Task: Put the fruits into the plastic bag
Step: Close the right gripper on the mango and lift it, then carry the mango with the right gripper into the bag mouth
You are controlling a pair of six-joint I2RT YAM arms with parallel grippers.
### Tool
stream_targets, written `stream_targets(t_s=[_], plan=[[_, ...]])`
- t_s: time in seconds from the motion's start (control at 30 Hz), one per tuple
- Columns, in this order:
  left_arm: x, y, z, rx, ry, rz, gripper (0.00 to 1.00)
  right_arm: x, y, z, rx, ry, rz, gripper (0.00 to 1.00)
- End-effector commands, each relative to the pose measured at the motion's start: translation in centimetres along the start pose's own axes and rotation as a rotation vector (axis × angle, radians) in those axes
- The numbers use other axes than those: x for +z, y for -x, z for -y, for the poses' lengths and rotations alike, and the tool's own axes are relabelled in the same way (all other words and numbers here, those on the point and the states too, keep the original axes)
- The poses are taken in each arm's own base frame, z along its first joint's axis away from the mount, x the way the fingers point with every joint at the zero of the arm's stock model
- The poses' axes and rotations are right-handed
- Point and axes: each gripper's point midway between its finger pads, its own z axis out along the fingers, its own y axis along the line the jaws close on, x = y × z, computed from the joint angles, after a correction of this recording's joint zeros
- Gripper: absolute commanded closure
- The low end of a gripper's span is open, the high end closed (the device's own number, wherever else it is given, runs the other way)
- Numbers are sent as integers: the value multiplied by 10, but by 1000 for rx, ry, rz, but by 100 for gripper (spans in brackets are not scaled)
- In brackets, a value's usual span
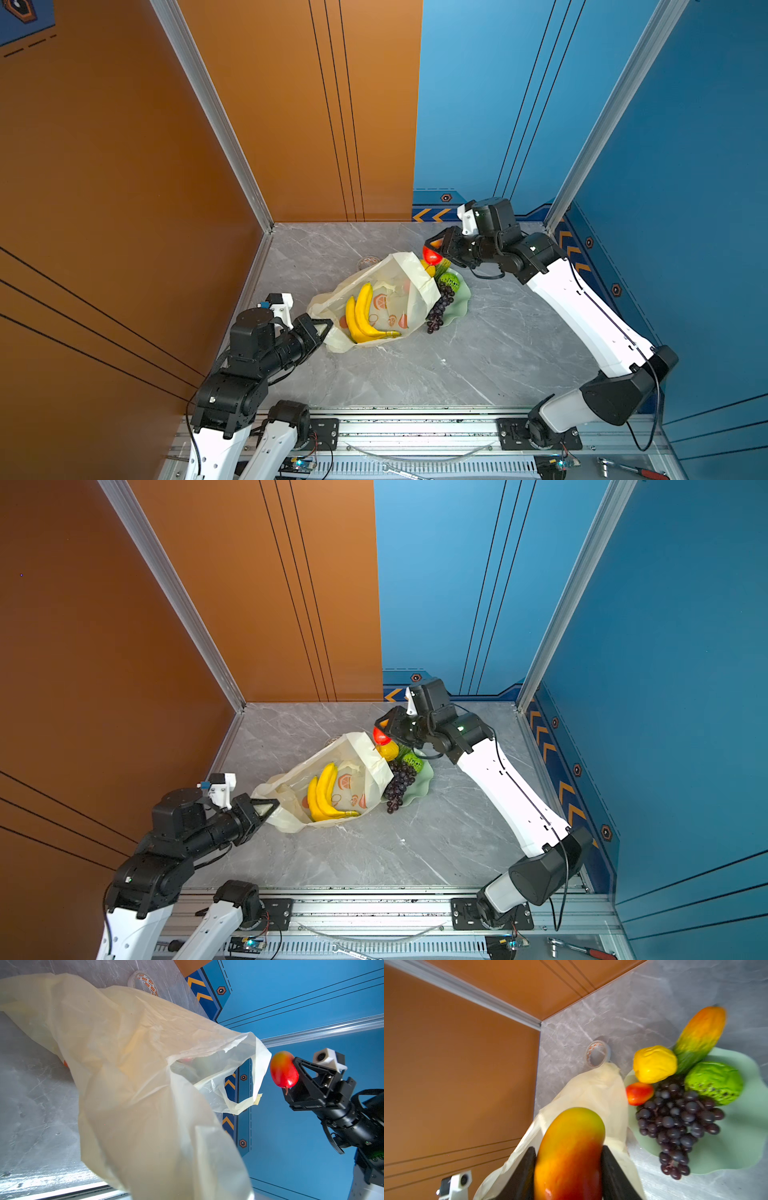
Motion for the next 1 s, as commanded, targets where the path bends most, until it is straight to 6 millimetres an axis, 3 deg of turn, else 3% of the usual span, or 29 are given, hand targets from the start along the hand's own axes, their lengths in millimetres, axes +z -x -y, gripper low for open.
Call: stream_targets(t_s=[0.0, 0.23, 0.4, 0.5, 0.67, 0.97], plan=[[-8, 4, 18, 6, -72, 17, 100, 4, -17, -40, -64, 97, -39, 58], [-7, 4, 29, -23, -134, 14, 100, 41, -86, -60, -172, 109, -212, 58], [-6, 5, 28, -38, -137, 16, 100, 74, -124, -42, -192, 60, -342, 58], [-2, 4, 20, -53, -125, 21, 100, 98, -141, -18, -209, 10, -408, 57], [3, 5, 9, -84, -99, 37, 100, 128, -155, 2, -226, -14, -478, 57], [11, -3, -9, -132, -32, -5, 100, 183, -154, 9, -210, -15, -507, 56]])
